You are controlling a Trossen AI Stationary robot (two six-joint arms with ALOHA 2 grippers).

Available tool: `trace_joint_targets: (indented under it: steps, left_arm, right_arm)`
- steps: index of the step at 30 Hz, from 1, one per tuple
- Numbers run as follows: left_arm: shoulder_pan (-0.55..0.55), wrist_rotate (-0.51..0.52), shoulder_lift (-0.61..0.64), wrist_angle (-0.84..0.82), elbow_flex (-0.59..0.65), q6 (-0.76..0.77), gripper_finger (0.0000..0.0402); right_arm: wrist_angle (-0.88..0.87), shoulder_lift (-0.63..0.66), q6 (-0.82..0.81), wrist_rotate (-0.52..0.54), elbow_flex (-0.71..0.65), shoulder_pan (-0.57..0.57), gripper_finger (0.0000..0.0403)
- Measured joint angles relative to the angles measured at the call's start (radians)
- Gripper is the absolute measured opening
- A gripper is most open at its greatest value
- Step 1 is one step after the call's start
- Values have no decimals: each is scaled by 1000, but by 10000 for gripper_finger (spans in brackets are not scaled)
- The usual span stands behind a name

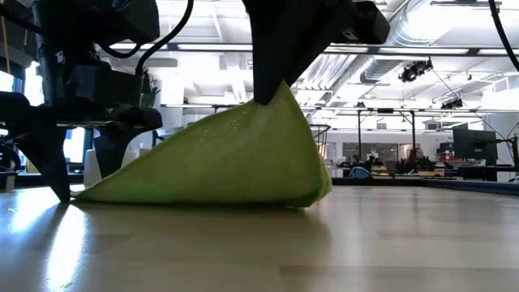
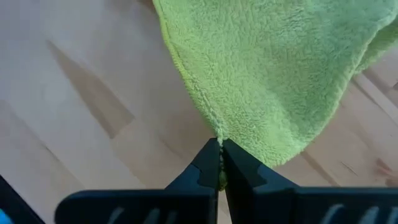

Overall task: Fold microfiber towels
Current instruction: Fold the green microfiber cloth

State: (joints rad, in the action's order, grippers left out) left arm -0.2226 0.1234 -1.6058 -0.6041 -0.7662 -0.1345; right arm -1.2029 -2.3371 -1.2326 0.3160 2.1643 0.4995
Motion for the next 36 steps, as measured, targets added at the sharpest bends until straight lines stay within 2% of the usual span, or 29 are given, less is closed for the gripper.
trace_joint_targets:
  steps: [5, 10, 14, 21, 24, 27, 31, 36]
  left_arm:
    - [-2, 33, 0, 1, 1, 25, 212]
    - [-2, 27, -1, 11, 3, 42, 175]
    - [-3, 22, -2, 16, 3, 47, 126]
    - [-2, 7, 0, 21, 4, 90, 12]
    - [-1, 14, 15, -7, -5, 148, 10]
    - [-14, 46, 34, -110, -50, 197, 4]
    - [-44, 61, 79, -279, -155, 250, 4]
    - [-54, 63, 130, -388, -331, 316, 2]
  right_arm:
    - [1, 0, 0, 7, 0, 0, 0]
    - [-2, 6, 5, 8, 0, -8, 0]
    - [-15, 26, 12, 31, 0, -15, 0]
    - [-48, 48, 40, 48, 1, -22, 0]
    - [-72, 48, 83, 36, 1, -22, 0]
    - [-100, 52, 116, 28, 1, -24, 0]
    - [-162, 92, 141, 31, 1, -30, 0]
    - [-248, 140, 198, 49, 2, -42, 0]
